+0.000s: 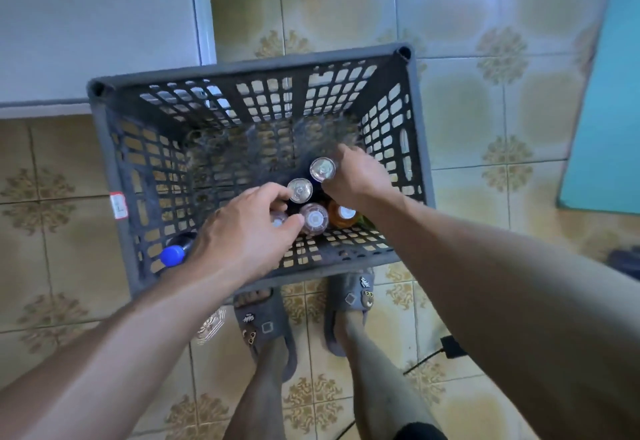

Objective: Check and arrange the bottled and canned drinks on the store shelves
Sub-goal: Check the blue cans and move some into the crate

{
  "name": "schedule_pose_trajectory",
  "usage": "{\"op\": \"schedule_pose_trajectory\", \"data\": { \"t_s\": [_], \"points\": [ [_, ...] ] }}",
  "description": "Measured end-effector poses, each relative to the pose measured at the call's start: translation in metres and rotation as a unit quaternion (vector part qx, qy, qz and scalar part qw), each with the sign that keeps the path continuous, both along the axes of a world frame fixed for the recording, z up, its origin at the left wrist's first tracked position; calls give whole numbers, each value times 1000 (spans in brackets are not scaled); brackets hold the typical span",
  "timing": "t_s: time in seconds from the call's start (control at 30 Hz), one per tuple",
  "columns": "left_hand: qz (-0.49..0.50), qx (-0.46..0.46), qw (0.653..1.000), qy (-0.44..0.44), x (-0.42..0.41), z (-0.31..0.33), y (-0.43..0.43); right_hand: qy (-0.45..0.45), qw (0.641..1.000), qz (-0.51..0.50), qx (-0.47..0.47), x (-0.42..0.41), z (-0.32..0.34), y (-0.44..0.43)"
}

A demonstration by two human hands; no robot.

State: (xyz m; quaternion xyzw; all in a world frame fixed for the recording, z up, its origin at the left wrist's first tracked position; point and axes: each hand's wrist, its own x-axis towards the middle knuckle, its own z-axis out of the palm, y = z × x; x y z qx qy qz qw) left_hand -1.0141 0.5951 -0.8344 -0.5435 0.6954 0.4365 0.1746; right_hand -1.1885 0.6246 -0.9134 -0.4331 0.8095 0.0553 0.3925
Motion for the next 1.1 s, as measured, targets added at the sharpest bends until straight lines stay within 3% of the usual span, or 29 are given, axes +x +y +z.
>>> {"op": "schedule_pose_trajectory", "data": {
  "t_s": [0.07, 0.37, 0.57, 0.83, 1.1],
  "points": [
    [10, 5, 1000, 13, 5, 46, 2, -27, 999, -35, 4, 2, 56, 10],
    [57, -24, 994, 86, 51, 303, -4, -37, 997, -3, -63, 26, 350, 9],
    [143, -108, 977, 119, 102, 425, 2, -64, 984, 31, -163, 69, 484, -22],
    [232, -174, 945, 154, 173, 487, -29, -73, 972, 71, -211, 136, 556, -73],
    [233, -163, 947, 148, 235, 476, -143, -34, 975, 39, -218, 222, 544, -174]
  ]
}}
